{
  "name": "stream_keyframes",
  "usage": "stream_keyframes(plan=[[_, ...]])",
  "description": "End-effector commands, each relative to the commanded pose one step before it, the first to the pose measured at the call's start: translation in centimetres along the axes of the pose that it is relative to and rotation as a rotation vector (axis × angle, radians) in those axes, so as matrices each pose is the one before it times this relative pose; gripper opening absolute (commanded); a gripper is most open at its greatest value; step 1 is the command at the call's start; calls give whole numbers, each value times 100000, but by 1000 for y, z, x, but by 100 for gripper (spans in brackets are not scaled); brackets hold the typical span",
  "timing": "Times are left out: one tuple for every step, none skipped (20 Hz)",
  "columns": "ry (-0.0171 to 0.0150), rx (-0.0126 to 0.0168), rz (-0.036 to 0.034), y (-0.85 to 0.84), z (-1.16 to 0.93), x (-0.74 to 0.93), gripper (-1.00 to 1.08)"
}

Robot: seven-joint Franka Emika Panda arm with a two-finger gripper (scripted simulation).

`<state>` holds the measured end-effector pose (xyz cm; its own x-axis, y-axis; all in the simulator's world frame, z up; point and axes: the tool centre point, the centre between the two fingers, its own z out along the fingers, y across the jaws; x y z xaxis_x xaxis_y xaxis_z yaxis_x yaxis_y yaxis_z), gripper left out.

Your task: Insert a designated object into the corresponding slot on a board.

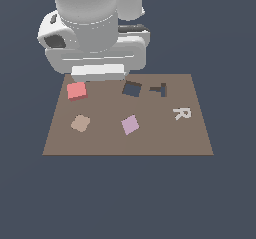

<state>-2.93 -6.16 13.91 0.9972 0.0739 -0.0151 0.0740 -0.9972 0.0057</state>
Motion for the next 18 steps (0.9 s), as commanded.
stream_keyframes(plan=[[170,25,-2783,1421,1187,-798,100],[95,16,-1272,620,523,-337,100],[100,18,-1332,651,549,-350,100],[103,19,-1381,675,569,-359,100],[102,20,-1357,667,562,-350,100],[98,21,-1306,643,542,-334,100],[93,21,-1237,610,514,-313,100],[88,21,-1167,578,486,-292,100],[83,21,-1097,547,459,-272,100],[79,21,-1033,514,432,-252,100],[74,21,-965,483,405,-233,100],[69,21,-900,452,378,-215,100],[64,20,-833,421,351,-196,100],[59,19,-770,389,324,-178,100],[54,18,-704,358,296,-159,100],[49,17,-638,326,269,-141,100],[44,16,-572,294,241,-124,100],[39,14,-506,262,213,-107,100]])
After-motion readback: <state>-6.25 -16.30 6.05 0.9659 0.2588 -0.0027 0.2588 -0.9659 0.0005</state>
